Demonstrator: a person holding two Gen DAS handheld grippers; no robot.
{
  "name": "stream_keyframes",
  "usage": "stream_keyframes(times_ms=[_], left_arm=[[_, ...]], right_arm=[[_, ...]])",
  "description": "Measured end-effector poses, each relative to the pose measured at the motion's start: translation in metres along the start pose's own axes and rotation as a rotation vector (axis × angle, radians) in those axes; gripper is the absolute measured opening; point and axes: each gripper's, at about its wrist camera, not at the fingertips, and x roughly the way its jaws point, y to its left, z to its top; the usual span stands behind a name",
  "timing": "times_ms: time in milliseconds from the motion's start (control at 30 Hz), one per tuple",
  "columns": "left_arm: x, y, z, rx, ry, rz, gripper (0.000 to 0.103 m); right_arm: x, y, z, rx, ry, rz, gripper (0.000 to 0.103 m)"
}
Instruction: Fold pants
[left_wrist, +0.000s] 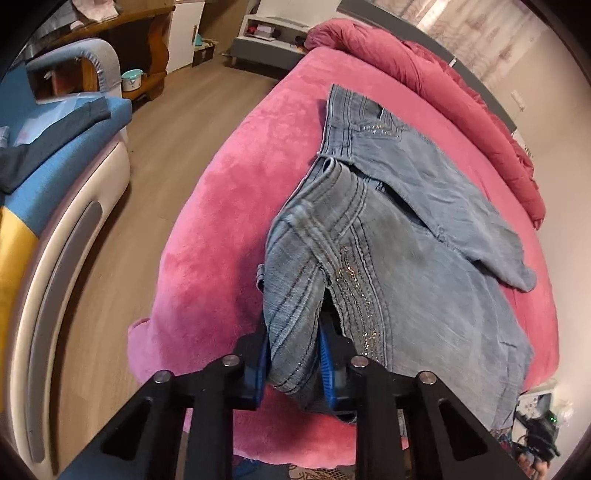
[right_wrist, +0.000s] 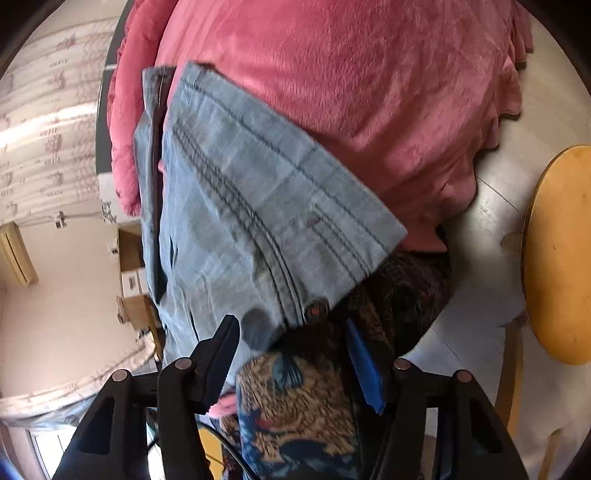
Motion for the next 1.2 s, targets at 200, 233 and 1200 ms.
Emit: stream_keyframes(times_ms=[200, 233, 1200], left_arm=[[-0.016, 0.011, 0.005, -0.117, -0.02, -0.13, 0.018], [-0.021, 0.014, 0.005, -0.148, -0.026, -0.162, 0.018], [0.008, -0.08, 0.21, -0.418, -0.154, -0.339, 0.017]], right_arm=[[-0.012, 0.03, 0.004, -0.146, -0.046, -0.081, 0.018], [-0.014, 0.041, 0.003, -0.184, -0.057, -0.094, 0.016], [0.012, 0.315, 0.162, -0.528, -0.319, 0.028, 0.011]])
